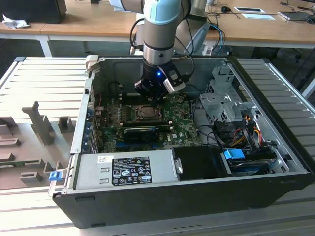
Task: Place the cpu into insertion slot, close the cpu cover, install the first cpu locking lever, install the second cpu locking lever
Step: 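Install the first cpu locking lever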
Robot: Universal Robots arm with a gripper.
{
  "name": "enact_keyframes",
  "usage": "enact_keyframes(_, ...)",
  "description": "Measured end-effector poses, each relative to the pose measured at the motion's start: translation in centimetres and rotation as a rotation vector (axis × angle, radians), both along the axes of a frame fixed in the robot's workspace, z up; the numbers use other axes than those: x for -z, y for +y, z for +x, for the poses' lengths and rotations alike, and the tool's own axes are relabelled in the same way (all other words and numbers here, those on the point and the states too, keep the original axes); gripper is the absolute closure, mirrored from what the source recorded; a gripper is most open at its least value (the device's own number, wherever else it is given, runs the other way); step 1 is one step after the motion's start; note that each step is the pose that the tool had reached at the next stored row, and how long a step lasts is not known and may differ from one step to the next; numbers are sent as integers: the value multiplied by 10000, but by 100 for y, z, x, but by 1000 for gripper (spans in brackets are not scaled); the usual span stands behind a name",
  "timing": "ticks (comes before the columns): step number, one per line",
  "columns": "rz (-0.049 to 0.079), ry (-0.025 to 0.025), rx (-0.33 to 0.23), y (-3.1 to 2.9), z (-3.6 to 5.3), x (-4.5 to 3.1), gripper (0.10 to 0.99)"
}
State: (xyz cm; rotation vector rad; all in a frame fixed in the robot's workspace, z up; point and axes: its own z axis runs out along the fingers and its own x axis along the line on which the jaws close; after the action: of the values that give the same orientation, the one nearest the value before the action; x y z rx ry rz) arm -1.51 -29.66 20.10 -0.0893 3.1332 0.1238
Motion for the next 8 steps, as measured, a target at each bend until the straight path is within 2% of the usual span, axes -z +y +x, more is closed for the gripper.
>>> enact_keyframes(2, 24, 1, 2, -1, -1, 5, 980)
enact_keyframes(4, 182, -4, 0, 1, 1, 9, 980)
enact_keyframes(5, 329, -9, 1, 2, 2, 12, 980)
enact_keyframes(6, 381, -6, 0, 1, 1, 10, 980)
enact_keyframes(8, 398, -5, 1, 2, 1, -9, 980)
